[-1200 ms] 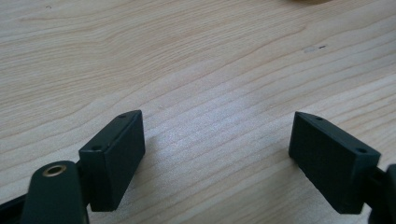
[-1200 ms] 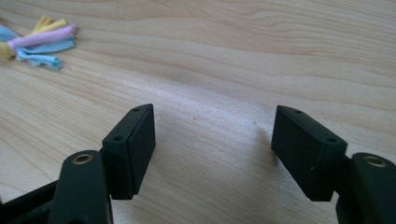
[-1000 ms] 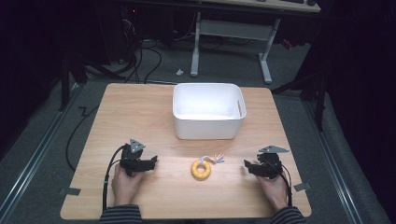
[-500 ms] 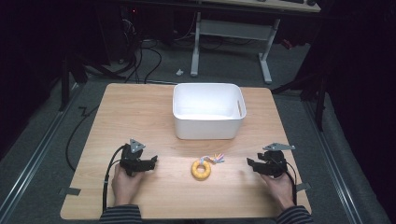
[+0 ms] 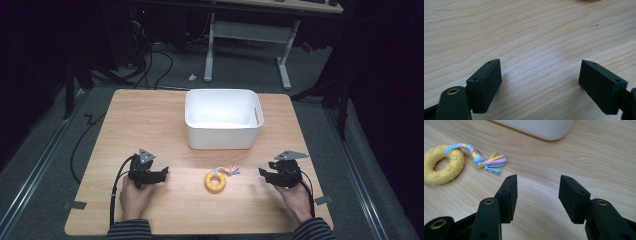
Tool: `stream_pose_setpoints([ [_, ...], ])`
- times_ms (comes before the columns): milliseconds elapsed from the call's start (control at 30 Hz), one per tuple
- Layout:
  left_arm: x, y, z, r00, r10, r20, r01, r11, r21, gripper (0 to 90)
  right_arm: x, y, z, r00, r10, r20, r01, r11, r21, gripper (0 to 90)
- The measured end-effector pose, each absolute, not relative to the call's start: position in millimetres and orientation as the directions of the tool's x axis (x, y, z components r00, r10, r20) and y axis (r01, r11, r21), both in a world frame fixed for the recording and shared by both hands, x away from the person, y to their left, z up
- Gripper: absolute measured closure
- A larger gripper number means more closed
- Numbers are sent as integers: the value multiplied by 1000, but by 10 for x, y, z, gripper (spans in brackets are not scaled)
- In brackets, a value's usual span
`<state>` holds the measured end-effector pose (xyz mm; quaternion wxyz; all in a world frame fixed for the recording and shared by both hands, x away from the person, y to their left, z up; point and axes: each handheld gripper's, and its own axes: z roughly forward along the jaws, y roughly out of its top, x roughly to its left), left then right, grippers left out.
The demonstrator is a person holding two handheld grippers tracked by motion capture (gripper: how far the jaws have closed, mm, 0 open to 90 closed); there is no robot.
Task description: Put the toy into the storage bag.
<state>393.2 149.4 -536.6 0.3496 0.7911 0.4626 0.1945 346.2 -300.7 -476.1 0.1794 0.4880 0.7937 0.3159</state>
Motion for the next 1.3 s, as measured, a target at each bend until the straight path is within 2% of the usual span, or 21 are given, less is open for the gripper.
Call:
stream_pose_setpoints([
  [667, 3933, 1494, -5367, 496, 868, -16, 596, -327, 734, 187, 3590, -2564, -4641, -585, 810, 36, 608, 408, 681, 553],
  [1300, 3933, 1494, -5367, 496, 868, -16, 596, -327, 734, 187, 3653, -2205, -4692, -670, 740, 62, 586, 475, 657, 582],
])
